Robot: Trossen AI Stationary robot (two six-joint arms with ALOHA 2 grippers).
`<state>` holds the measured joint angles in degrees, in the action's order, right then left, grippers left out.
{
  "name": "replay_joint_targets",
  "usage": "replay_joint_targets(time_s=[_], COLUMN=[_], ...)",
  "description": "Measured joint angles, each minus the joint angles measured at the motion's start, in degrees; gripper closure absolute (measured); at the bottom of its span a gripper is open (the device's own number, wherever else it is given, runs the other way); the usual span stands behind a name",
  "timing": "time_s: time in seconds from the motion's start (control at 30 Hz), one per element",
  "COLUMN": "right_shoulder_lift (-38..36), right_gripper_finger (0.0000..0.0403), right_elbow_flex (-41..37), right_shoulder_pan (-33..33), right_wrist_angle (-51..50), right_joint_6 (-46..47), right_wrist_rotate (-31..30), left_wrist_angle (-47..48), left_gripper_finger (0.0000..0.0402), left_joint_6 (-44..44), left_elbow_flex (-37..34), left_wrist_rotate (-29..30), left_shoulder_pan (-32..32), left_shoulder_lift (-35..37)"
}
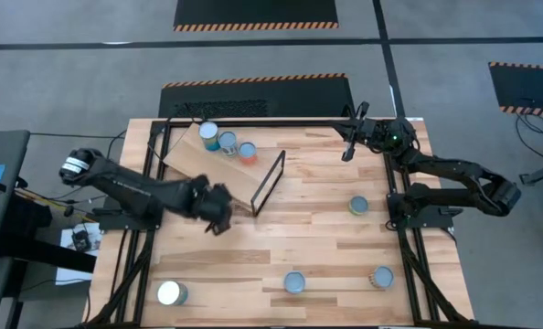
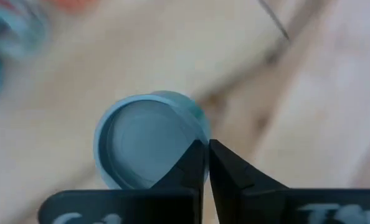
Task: Pick and place cans onto a shelf
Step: Put the small canned pickles on the shelf
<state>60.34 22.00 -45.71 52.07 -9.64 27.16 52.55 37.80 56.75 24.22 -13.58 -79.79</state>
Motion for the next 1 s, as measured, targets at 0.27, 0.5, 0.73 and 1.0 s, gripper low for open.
replay_joint_targets(time_s=[0.27,0.5,0.73,1.0], right_shoulder_lift=[0.0,0.0,0.0,0.0], right_gripper_finger=[0.0393,0.0393,0.0393,0.0393], right_elbow_flex=[0.0,0.0,0.0,0.0], right_shoulder_pan=[-0.1,-0.1,-0.1,0.0], right_wrist_angle=[0.0,-0.6,-2.4,-3.0], right_joint_6=[-0.9,-1.3,-1.3,-0.9], right_wrist_rotate=[0.0,0.0,0.0,0.0], left_wrist_angle=[-13.7,-17.2,-27.0,-30.2], left_gripper_finger=[0.0399,0.0400,0.0400,0.0400], left_joint_6=[-24.2,-35.3,-42.4,-43.2], left_elbow_flex=[1.4,-0.4,-6.2,-6.2], left_wrist_rotate=[-9.6,-20.8,-26.5,-24.4], left_shoulder_pan=[14.6,24.8,25.9,25.4], left_shoulder_lift=[0.1,0.1,0.0,-0.1])
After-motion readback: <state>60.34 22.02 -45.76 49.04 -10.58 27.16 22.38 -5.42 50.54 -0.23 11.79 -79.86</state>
